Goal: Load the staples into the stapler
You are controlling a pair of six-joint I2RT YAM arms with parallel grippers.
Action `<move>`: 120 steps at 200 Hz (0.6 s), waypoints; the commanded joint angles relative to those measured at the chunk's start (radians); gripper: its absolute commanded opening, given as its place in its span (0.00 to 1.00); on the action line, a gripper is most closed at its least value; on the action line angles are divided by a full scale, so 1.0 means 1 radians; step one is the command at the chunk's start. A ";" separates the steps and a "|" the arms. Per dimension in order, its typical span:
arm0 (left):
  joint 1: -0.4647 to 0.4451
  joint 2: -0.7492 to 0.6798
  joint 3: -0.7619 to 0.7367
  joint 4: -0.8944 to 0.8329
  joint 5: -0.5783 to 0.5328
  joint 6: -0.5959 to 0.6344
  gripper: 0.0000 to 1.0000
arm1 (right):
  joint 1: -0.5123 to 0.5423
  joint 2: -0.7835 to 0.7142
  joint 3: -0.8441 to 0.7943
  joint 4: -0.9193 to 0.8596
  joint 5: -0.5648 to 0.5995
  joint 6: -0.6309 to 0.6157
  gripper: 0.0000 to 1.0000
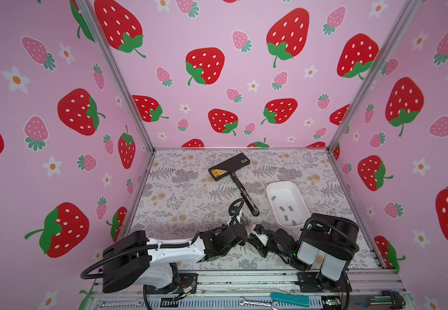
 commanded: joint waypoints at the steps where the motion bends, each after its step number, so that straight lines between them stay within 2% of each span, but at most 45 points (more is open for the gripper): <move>1: 0.021 0.029 0.005 0.033 0.046 0.018 0.27 | -0.007 0.033 -0.024 -0.077 -0.010 0.005 0.24; 49: 0.029 0.114 0.057 0.019 0.123 0.103 0.23 | -0.010 0.044 -0.023 -0.070 -0.012 0.006 0.24; 99: 0.044 0.131 0.052 0.033 0.183 0.151 0.21 | -0.012 0.039 -0.030 -0.061 -0.015 0.005 0.24; 120: 0.044 0.132 0.040 0.055 0.199 0.172 0.21 | -0.012 0.036 -0.033 -0.055 -0.015 0.006 0.30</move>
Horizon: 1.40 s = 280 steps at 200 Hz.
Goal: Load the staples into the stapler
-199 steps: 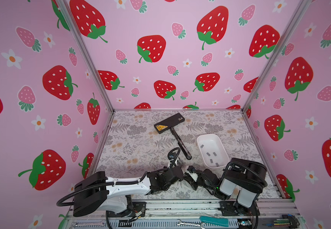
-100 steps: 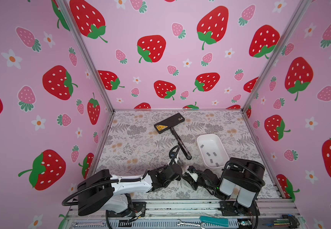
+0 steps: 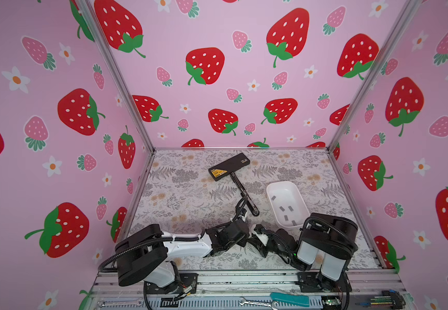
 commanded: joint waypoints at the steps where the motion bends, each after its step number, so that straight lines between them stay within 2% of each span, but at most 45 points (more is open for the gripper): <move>1: 0.001 0.012 0.015 0.026 0.038 0.041 0.21 | -0.006 0.026 -0.029 -0.073 -0.007 0.006 0.31; 61: 0.007 0.046 -0.015 0.091 0.101 0.117 0.20 | -0.009 -0.002 -0.054 -0.051 -0.007 0.002 0.34; 122: 0.009 0.074 -0.026 0.113 0.110 0.157 0.16 | -0.010 -0.071 -0.103 -0.013 -0.018 -0.003 0.38; 143: 0.009 0.068 -0.039 0.124 0.108 0.163 0.15 | -0.010 -0.117 -0.137 0.016 -0.041 -0.006 0.35; 175: 0.010 0.068 -0.047 0.130 0.110 0.173 0.13 | -0.010 -0.194 -0.181 0.056 -0.077 -0.010 0.22; 228: 0.010 0.074 -0.051 0.138 0.117 0.186 0.09 | -0.010 -0.316 -0.181 0.026 -0.068 -0.020 0.18; 280: 0.010 0.078 -0.055 0.143 0.110 0.193 0.07 | -0.010 -0.278 -0.149 0.011 -0.047 -0.026 0.16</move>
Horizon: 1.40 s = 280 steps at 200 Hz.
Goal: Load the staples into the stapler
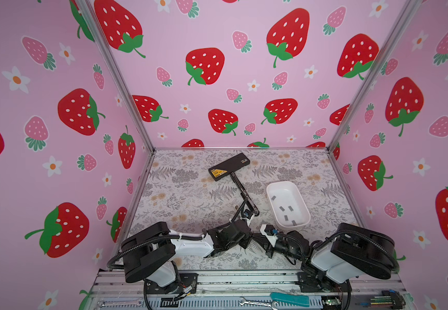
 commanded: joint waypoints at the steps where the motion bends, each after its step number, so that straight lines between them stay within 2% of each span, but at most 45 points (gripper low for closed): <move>1: 0.001 0.022 -0.020 -0.041 0.009 0.012 0.07 | -0.003 0.034 -0.033 0.014 0.004 -0.016 0.16; 68: 0.002 0.027 -0.026 -0.027 0.029 0.025 0.07 | -0.004 0.130 0.016 0.014 -0.009 -0.022 0.15; 77: 0.002 0.033 -0.026 -0.023 0.032 0.028 0.07 | -0.004 0.127 0.013 0.015 -0.006 -0.023 0.15; 82: 0.002 0.038 -0.026 -0.020 0.033 0.031 0.02 | -0.004 0.123 0.009 0.019 -0.005 -0.024 0.14; 144: 0.002 0.057 -0.018 -0.024 0.041 0.041 0.00 | -0.004 0.027 -0.007 -0.015 0.043 -0.066 0.15; 161: 0.002 0.054 -0.021 -0.025 0.039 0.042 0.00 | -0.005 0.055 0.011 -0.028 0.068 -0.077 0.14; 220: 0.002 0.053 -0.023 -0.026 0.042 0.047 0.00 | -0.005 0.180 0.080 -0.029 0.033 -0.075 0.14; 260: 0.001 0.049 -0.032 -0.019 0.041 0.054 0.00 | -0.005 0.101 0.050 -0.035 0.043 -0.075 0.14; 280: 0.002 0.043 -0.040 -0.016 0.042 0.054 0.00 | -0.005 0.021 0.083 -0.129 0.048 -0.075 0.14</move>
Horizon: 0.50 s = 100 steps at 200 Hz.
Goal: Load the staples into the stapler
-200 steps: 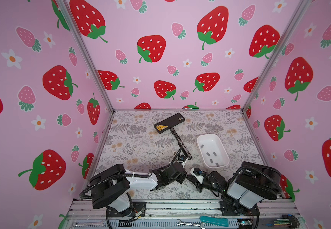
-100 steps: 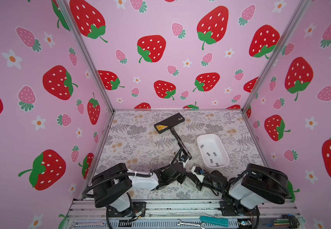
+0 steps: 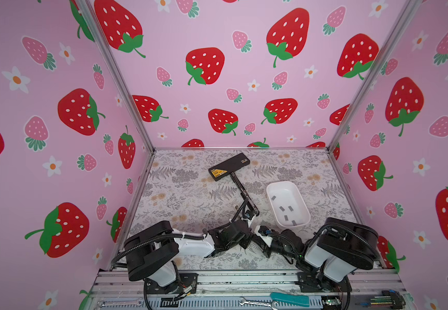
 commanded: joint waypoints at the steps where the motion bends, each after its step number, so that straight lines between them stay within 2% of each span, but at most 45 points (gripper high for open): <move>1: -0.002 0.014 -0.034 -0.062 0.027 0.012 0.00 | -0.005 -0.081 0.029 -0.084 0.017 -0.012 0.14; 38: -0.002 -0.022 -0.063 -0.055 0.011 0.013 0.00 | -0.005 -0.147 0.072 -0.164 0.005 -0.007 0.15; 100: -0.002 -0.019 -0.077 -0.037 -0.006 0.012 0.00 | -0.005 -0.025 0.104 -0.118 -0.050 0.004 0.15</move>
